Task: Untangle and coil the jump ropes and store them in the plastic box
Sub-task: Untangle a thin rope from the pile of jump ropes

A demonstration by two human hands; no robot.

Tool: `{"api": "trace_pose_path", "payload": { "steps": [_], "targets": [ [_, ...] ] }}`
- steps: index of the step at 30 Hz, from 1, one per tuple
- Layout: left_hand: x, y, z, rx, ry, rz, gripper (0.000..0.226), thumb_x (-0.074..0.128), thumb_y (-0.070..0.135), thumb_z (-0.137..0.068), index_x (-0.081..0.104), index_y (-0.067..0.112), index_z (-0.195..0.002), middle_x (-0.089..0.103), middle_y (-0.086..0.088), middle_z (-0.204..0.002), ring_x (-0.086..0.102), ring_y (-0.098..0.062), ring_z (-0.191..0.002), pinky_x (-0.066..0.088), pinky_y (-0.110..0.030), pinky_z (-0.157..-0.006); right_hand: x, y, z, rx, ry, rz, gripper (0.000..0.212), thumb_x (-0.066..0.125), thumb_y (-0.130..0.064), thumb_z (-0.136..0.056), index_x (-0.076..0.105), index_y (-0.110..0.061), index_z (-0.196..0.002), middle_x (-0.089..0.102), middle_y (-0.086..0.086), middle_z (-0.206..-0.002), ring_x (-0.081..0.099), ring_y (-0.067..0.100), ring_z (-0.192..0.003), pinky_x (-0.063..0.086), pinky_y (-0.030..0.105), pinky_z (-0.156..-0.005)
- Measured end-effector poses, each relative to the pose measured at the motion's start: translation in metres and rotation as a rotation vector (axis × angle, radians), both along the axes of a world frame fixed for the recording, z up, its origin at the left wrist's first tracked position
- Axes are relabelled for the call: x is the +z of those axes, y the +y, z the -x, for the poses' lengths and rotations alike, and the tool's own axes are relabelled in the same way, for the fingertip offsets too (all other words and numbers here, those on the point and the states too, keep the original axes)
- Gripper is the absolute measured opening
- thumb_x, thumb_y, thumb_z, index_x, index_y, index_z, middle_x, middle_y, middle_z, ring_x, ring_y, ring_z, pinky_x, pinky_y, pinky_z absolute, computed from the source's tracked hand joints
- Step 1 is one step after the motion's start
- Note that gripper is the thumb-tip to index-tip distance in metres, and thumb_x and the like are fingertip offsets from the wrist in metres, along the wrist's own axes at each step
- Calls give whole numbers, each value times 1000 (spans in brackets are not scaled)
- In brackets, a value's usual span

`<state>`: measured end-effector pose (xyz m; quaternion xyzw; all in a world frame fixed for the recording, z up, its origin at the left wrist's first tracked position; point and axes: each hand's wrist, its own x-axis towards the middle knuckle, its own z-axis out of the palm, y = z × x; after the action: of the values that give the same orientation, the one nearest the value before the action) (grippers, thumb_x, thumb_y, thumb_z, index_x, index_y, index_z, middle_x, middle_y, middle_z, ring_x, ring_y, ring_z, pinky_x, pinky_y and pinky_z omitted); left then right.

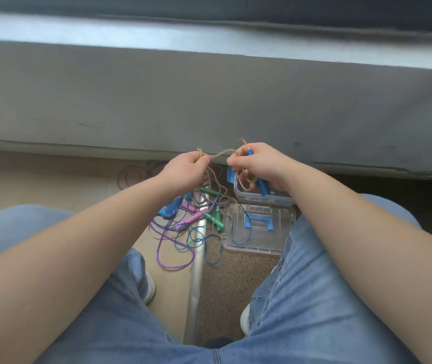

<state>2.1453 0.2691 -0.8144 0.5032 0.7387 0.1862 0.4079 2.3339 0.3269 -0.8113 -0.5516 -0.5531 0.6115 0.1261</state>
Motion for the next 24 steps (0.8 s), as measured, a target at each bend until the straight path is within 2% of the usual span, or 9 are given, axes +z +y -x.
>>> {"api": "trace_pose_path", "payload": {
  "steps": [2,5,10,12,14,17,19,21,24],
  "targets": [
    [3,-1,3,27,48,-87,39,43,45,-95,71,19,-103,71,-4,-88,68,-22,-84,57,-43,-84,-2,0,1,4,-17,-22,13,66,-26,-94,64,-13,-96,67,8,-86,57,14,-60,47,29,-50],
    [7,4,10,133,-84,-190,29,49,34,-97,74,19,-96,69,-8,-93,61,-17,-75,59,-44,-77,-3,3,-1,17,-85,-88,17,60,-27,-98,66,-12,-101,62,5,-78,54,16,-59,47,26,-47],
    [5,12,23,347,-341,-102,19,53,28,-96,70,25,-87,68,2,-105,66,-15,-86,56,-31,-63,-4,13,-3,-111,-129,-160,23,52,-26,-100,65,-9,-105,58,5,-76,53,19,-64,48,26,-43],
    [3,11,25,407,-461,-40,19,50,25,-98,68,22,-91,71,-1,-100,64,-12,-70,51,-26,-58,-6,16,-5,-96,-237,-182,25,46,-31,-101,65,-14,-102,62,6,-83,61,22,-64,56,33,-48],
    [5,9,25,437,-536,12,20,47,25,-100,67,22,-100,71,-3,-96,62,-11,-61,52,-26,-58,-5,17,-8,8,-463,-280,32,37,-35,-101,61,-15,-95,63,7,-86,69,29,-57,61,43,-55],
    [9,7,26,436,-623,88,29,37,27,-104,63,25,-117,69,-5,-99,66,-17,-72,58,-36,-66,-4,19,-10,94,-640,-423,38,33,-40,-101,54,-14,-83,67,11,-81,66,28,-51,55,35,-55],
    [10,7,24,436,-706,132,32,34,26,-105,60,24,-125,67,-8,-104,68,-22,-81,60,-42,-68,-4,17,-4,54,-523,-288,31,43,-39,-96,54,-12,-84,67,11,-74,61,29,-54,48,31,-55],
    [10,6,20,429,-758,160,32,34,25,-106,58,23,-127,66,-11,-108,69,-24,-85,61,-47,-69,-6,13,5,-7,-306,-108,16,49,-27,-86,56,-14,-89,58,13,-73,51,26,-58,41,31,-52],
    [9,7,13,432,-808,185,31,34,23,-107,58,21,-127,65,-14,-116,69,-26,-97,61,-50,-69,-6,6,13,9,-99,9,24,45,-2,-90,59,-9,-109,57,12,-82,54,20,-68,41,29,-56]
  ]
}}
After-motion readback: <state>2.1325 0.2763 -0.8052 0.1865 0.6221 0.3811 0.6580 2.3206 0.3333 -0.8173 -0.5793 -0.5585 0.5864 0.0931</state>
